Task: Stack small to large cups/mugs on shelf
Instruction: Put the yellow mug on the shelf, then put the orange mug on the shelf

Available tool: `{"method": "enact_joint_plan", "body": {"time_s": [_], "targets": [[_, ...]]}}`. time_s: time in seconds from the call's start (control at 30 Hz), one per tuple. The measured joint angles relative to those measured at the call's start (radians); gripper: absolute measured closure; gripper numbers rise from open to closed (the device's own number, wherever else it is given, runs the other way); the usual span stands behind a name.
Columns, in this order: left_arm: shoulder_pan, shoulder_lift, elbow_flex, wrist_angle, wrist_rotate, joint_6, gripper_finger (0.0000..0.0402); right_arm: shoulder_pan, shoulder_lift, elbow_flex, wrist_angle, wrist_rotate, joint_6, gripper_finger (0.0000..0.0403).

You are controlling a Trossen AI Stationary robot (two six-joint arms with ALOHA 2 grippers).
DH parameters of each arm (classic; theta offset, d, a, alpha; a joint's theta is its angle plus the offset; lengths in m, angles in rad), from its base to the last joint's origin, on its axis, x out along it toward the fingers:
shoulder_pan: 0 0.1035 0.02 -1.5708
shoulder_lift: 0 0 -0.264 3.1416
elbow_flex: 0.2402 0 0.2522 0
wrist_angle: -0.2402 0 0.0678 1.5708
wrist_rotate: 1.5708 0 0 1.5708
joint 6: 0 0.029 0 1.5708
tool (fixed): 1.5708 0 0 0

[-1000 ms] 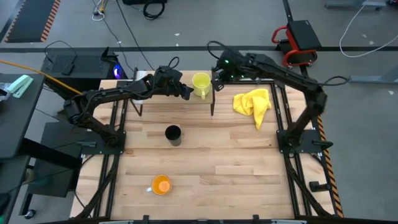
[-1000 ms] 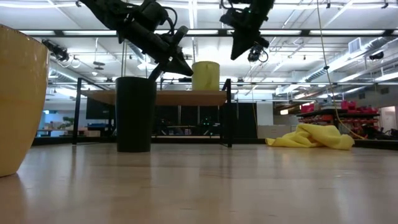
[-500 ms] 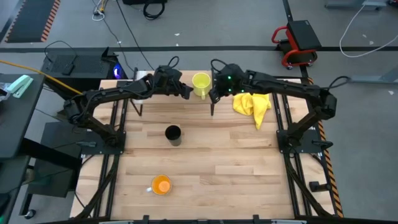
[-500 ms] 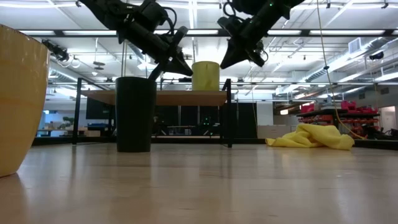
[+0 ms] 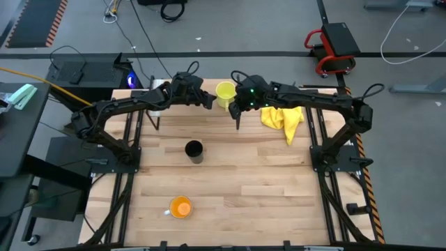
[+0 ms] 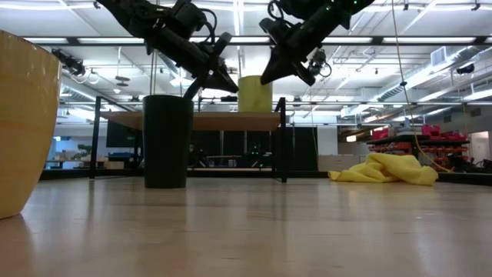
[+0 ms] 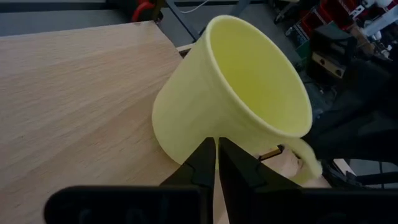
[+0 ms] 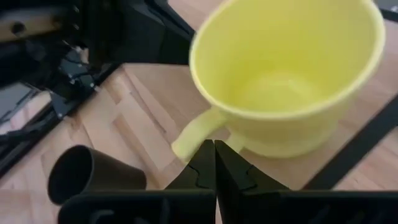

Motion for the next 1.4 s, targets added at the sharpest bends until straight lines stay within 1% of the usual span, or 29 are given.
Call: {"method": "enact_joint_plan", "body": {"time_s": [0.23,0.37,0.57,0.7,0.83,1.07,1.27,1.4], "targets": [[0.000,0.000,0.000,0.002,0.000,-0.004,0.0367,0.001,0.000,0.000,0.001,-0.013,0.002,0.0402],[0.000,0.000,0.000,0.001,0.000,-0.004,0.0371,0.001,0.000,0.000,-0.003,-0.013,0.004,0.0403],[0.000,0.000,0.000,-0.021,0.000,0.003,0.0378,0.001,-0.013,0.000,-0.089,-0.012,0.004,0.0403],[0.001,-0.018,0.000,-0.087,0.001,0.011,0.0374,0.012,-0.066,0.000,-0.156,-0.011,0.008,0.0398],[0.006,-0.061,0.000,-0.145,0.032,0.030,0.0369,0.029,-0.145,0.000,-0.182,-0.011,0.008,0.0387],[0.005,-0.201,0.000,-0.313,0.038,0.079,0.0374,0.052,-0.295,0.000,-0.218,-0.008,0.008,0.0383],[-0.031,-0.317,0.000,-0.532,0.037,0.084,0.0383,0.083,-0.392,0.001,-0.337,0.010,0.041,0.0383],[-0.077,-0.379,0.000,-0.687,0.029,0.078,0.0380,0.115,-0.426,0.001,-0.440,0.026,0.084,0.0383]]}}
